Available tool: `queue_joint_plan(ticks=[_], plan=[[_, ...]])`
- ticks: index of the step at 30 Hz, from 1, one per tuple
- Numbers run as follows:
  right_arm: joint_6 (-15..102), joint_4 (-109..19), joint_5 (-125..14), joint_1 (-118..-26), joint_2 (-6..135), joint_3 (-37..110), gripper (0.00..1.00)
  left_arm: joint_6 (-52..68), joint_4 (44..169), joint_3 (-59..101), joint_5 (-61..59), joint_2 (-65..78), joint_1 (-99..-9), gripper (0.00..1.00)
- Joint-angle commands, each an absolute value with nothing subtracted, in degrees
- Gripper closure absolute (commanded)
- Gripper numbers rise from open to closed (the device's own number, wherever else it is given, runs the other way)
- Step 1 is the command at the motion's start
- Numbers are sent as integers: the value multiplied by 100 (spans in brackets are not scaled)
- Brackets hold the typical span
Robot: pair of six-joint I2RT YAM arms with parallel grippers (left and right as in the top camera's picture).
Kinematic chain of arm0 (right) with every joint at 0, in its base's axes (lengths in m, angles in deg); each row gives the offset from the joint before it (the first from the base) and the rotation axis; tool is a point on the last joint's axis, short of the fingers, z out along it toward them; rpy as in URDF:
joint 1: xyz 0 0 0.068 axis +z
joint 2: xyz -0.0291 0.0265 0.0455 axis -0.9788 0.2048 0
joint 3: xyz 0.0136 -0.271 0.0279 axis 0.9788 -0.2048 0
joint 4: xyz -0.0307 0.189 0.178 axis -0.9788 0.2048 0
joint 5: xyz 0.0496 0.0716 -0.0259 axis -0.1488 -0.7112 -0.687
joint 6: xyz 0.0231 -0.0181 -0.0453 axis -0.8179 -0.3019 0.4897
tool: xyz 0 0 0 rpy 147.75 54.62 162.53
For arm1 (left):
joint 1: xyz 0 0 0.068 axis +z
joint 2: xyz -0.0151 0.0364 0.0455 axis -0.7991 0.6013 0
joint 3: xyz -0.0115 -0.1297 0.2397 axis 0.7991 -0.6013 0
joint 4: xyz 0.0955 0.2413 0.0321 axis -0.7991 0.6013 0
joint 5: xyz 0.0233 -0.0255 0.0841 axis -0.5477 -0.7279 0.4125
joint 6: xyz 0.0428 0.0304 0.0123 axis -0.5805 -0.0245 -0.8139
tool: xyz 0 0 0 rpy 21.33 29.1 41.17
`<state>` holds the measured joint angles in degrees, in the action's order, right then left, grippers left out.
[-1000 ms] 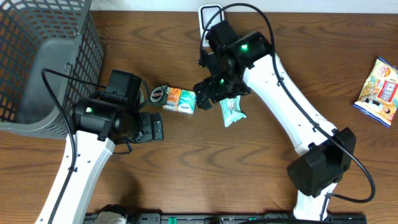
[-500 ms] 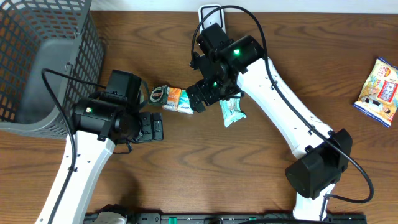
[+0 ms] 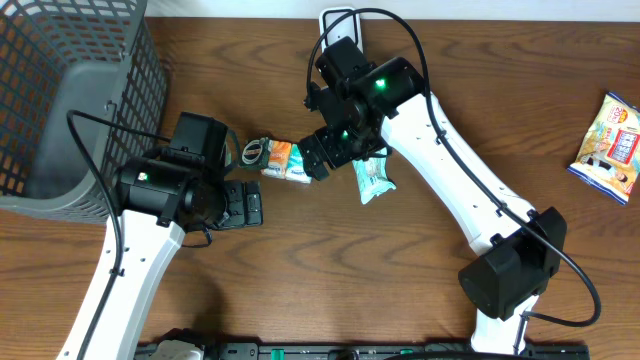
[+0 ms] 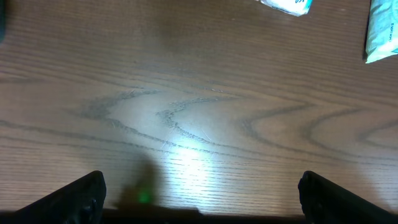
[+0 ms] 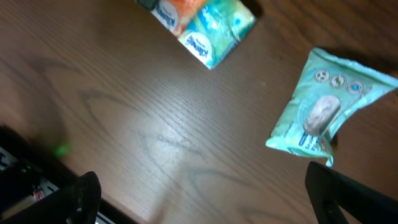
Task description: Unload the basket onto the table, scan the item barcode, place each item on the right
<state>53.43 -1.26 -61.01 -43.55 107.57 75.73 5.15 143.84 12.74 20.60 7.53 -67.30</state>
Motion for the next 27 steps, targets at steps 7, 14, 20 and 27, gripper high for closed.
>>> queue_joint_plan(ticks=[7,14,20,27], plan=[[5297,-272,-5749,-4331,10751,7625,1,565,14399,1252,2010,773,-6708,2],[4725,-342,-4650,-4357,10751,7483,2,565,14397,1252,2010,773,-6708,2],[4655,-707,-4477,-4530,10751,6994,34,565,14397,1252,2010,773,-6708,2],[4543,-1110,-4499,-4715,10751,6426,53,565,14397,1252,2010,773,-6708,2]])
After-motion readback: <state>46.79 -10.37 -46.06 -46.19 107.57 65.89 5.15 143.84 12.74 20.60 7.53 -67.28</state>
